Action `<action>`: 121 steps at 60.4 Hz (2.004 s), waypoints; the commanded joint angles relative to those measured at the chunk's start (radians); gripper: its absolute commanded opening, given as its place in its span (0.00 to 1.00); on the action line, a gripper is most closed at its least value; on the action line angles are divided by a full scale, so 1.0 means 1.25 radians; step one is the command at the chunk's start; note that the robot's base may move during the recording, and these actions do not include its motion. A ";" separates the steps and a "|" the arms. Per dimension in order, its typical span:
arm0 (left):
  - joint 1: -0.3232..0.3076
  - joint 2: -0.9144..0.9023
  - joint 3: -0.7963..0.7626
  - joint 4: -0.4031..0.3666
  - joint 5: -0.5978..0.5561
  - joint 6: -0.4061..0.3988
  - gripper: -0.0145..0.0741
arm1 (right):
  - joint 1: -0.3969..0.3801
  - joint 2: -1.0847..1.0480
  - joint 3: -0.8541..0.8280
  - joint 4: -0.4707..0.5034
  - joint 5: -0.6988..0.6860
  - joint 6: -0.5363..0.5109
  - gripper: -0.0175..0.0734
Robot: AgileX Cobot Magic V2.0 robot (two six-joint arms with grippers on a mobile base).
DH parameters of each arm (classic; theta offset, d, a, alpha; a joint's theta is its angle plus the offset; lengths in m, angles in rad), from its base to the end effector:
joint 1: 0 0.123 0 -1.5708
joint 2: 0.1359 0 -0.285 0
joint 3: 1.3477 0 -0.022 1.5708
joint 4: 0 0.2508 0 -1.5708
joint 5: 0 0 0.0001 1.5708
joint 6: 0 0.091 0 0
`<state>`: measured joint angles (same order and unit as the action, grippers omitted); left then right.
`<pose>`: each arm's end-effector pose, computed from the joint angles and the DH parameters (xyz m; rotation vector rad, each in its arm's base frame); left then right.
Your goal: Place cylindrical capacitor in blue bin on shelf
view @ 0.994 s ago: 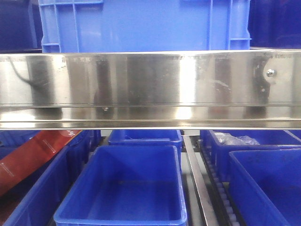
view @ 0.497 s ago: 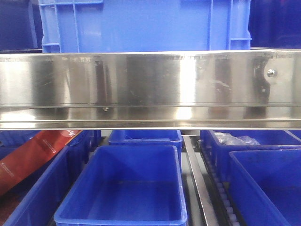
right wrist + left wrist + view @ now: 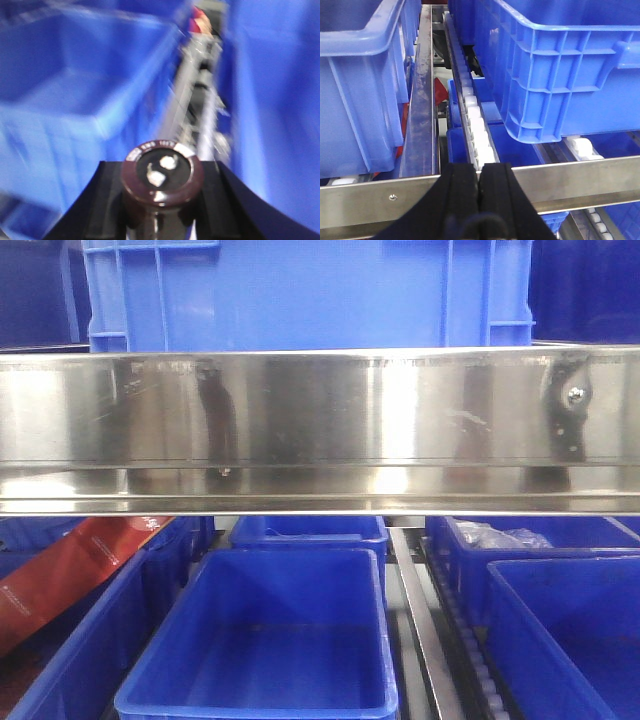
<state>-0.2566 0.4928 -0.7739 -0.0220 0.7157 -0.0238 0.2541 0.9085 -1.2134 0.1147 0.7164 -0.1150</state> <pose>0.0781 -0.0218 0.3704 0.2172 1.9115 -0.2134 0.1592 0.0484 0.4569 -0.3179 1.8703 0.2250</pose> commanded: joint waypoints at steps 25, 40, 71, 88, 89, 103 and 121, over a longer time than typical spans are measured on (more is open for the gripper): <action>0.003 -0.003 0.002 -0.011 -0.006 -0.005 0.04 | 0.190 0.504 -0.489 0.001 0.008 -0.026 0.08; 0.003 -0.003 0.002 -0.011 -0.006 -0.005 0.04 | 0.190 0.737 -0.635 0.051 0.025 -0.026 0.08; 0.003 -0.003 0.002 -0.011 0.000 -0.005 0.04 | 0.189 0.812 -0.670 0.053 0.069 -0.026 0.69; 0.003 -0.003 0.002 -0.011 0.000 -0.005 0.04 | 0.170 0.728 -0.672 0.053 0.079 -0.026 0.45; 0.003 -0.003 0.002 -0.011 0.000 -0.005 0.04 | 0.167 0.722 -0.672 0.053 0.082 -0.026 0.42; 0.003 -0.003 0.002 -0.011 0.000 -0.005 0.04 | 0.111 0.606 -0.670 0.052 0.152 -0.021 0.11; 0.003 -0.003 0.002 -0.011 -0.043 -0.005 0.04 | 0.059 0.389 -0.449 0.015 0.122 -0.021 0.01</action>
<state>-0.2566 0.4928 -0.7730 -0.0267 0.6982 -0.0256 0.3425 1.4632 -1.8563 0.1556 0.9039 -0.1389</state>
